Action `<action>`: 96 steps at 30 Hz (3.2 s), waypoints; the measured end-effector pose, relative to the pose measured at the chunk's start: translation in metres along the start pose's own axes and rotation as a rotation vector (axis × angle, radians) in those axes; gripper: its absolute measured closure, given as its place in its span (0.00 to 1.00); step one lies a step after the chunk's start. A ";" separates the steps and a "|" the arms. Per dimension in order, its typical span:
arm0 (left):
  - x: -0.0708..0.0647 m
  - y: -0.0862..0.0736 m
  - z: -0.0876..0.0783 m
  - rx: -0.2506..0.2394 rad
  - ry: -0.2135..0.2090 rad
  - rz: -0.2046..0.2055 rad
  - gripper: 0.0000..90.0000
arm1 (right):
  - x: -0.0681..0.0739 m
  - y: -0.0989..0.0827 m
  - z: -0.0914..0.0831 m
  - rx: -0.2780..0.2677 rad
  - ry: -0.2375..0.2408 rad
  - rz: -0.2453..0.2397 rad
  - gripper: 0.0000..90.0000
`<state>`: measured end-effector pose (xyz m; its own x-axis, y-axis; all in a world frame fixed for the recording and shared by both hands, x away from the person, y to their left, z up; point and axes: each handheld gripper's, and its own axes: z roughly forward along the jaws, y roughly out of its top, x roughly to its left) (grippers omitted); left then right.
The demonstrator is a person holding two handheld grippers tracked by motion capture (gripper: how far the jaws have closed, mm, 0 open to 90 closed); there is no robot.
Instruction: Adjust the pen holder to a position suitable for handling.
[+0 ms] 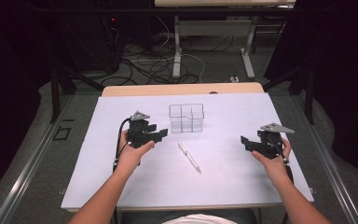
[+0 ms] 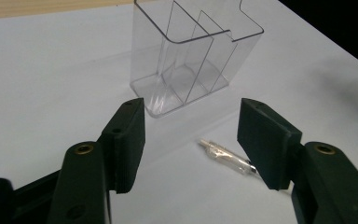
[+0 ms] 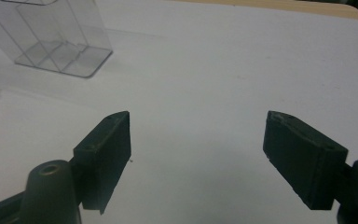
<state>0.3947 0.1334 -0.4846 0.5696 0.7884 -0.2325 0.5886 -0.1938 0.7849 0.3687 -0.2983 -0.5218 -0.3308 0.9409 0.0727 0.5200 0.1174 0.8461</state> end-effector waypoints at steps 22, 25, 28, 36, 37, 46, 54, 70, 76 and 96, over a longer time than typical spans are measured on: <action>0.002 -0.032 -0.030 -0.072 0.031 0.048 0.14 | 0.067 0.031 0.016 0.214 0.303 -0.026 0.35; 0.005 -0.034 -0.029 -0.081 0.035 0.046 0.01 | 0.076 0.035 0.023 0.240 0.310 -0.024 0.39; 0.008 -0.036 -0.030 -0.074 0.051 0.046 0.00 | 0.085 0.038 0.029 0.255 0.337 -0.035 0.45; 0.012 -0.043 -0.029 -0.072 0.052 0.084 0.00 | 0.113 0.038 0.046 0.333 0.398 -0.095 0.51; 0.011 -0.043 -0.029 -0.059 0.046 0.089 0.00 | 0.116 0.038 0.047 0.342 0.402 -0.099 0.51; 0.012 -0.048 -0.022 -0.042 0.032 0.108 0.00 | 0.142 0.042 0.060 0.460 0.498 -0.154 0.59; 0.014 -0.049 -0.022 -0.050 0.035 0.083 0.00 | 0.159 0.045 0.068 0.576 0.449 -0.165 0.69; 0.015 -0.049 -0.020 -0.041 0.034 0.081 0.00 | 0.163 0.035 0.086 0.655 0.410 -0.139 0.75; 0.016 -0.050 -0.020 -0.035 0.035 0.076 0.00 | 0.164 0.033 0.088 0.681 0.403 -0.134 0.75; 0.016 -0.050 -0.019 -0.026 0.030 0.083 0.00 | 0.166 0.033 0.098 0.774 0.351 -0.059 0.88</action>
<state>0.3636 0.1671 -0.5166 0.5983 0.7873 -0.1491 0.5246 -0.2441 0.8156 0.4078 -0.1071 -0.5337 -0.5327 0.7884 0.3078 0.8439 0.4673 0.2635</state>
